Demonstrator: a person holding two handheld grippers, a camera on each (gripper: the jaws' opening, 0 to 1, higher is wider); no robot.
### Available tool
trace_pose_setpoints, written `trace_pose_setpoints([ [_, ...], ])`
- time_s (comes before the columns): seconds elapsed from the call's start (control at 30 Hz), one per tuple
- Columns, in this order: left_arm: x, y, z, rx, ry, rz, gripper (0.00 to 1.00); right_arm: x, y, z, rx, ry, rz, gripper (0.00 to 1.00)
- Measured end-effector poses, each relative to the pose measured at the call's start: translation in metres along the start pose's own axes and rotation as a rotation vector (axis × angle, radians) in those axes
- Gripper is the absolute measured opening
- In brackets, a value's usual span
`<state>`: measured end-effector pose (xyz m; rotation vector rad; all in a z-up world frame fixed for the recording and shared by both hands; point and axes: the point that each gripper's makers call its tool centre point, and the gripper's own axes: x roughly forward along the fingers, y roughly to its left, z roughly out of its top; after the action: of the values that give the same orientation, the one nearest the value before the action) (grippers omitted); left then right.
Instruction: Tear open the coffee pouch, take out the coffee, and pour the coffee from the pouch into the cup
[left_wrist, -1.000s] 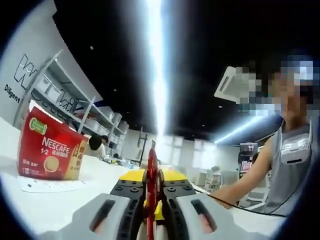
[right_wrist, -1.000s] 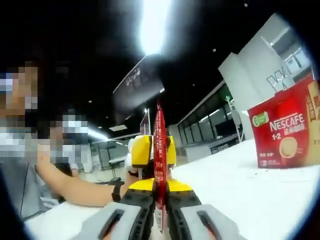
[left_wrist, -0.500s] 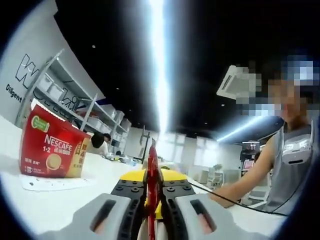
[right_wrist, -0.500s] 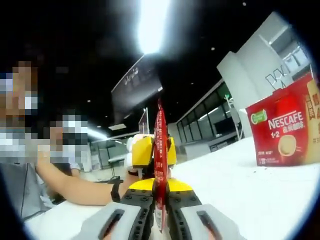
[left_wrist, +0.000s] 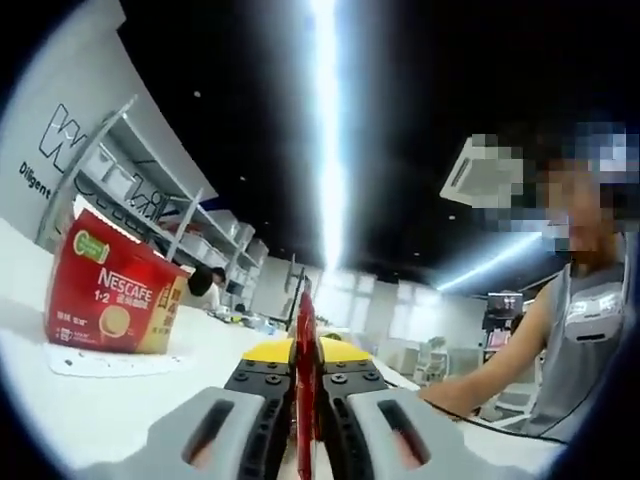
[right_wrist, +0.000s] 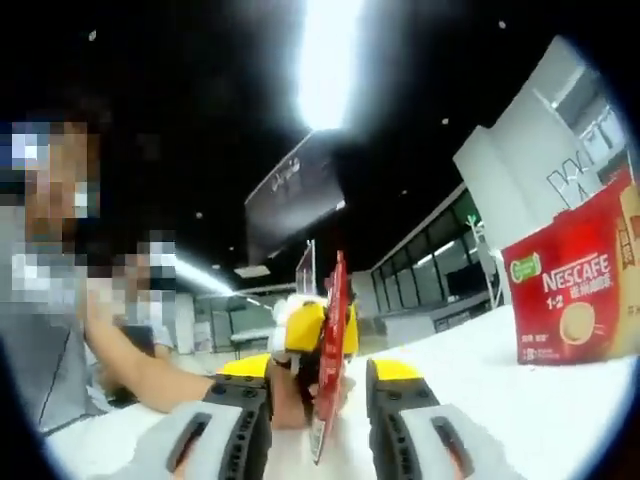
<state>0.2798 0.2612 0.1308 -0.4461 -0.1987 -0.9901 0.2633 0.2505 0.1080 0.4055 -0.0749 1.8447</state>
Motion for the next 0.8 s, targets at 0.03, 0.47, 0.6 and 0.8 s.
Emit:
trace_pose_setpoints([
  [0.03,0.000,-0.001,-0.002,-0.007,0.006,-0.001,0.10,-0.004,-0.003,0.011,0.001,-0.057,-0.008,0.36],
  [0.47,0.009,-0.021,-0.030,-0.076,0.144,-0.047,0.10,-0.014,-0.006,0.035,0.110,-0.172,-0.030,0.13],
  [0.6,0.011,-0.025,-0.036,-0.070,0.168,-0.051,0.10,-0.009,-0.004,0.031,0.109,-0.147,-0.022,0.15],
  [0.8,0.011,-0.029,-0.040,-0.056,0.184,-0.051,0.10,-0.009,0.000,0.028,0.122,-0.127,-0.002,0.07],
])
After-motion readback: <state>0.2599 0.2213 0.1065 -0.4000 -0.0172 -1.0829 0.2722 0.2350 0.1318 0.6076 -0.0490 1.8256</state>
